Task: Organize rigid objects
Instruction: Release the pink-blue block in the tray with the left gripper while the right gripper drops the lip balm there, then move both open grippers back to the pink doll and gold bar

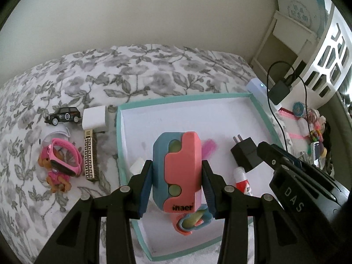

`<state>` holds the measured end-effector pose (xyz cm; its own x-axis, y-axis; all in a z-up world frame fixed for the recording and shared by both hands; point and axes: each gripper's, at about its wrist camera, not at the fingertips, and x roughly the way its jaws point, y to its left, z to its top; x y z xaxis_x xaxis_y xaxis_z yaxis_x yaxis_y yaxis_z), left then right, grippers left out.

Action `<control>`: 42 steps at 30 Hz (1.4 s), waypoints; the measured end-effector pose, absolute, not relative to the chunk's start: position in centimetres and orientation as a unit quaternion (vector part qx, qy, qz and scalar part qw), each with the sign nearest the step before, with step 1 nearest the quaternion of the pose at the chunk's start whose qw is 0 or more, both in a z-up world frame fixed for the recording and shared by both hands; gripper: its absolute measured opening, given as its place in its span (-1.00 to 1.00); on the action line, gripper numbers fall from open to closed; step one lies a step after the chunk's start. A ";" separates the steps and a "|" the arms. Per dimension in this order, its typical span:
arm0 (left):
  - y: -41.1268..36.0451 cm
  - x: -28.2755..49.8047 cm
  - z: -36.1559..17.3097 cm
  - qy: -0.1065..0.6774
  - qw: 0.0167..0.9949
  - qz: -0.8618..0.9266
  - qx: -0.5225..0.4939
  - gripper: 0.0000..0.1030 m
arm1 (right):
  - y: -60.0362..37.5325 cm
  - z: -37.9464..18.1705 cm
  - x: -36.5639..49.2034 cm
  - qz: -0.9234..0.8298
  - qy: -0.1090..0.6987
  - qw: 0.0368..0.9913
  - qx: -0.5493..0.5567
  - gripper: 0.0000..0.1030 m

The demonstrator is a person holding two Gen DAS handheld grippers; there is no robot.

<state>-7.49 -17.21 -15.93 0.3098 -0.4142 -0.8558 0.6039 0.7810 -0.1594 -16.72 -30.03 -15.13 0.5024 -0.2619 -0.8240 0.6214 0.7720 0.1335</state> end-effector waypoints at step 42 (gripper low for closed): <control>-12.6 -3.3 -18.0 0.545 0.818 -0.166 0.084 0.71 | -30.0 -18.8 -15.6 -0.252 0.483 0.813 0.207 0.62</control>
<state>-3.28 -12.63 -18.01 0.3507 -0.1798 -0.9191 0.3620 0.9311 -0.0441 -15.63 -30.02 -18.83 0.4065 -0.2092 -0.8894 0.6089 0.7878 0.0930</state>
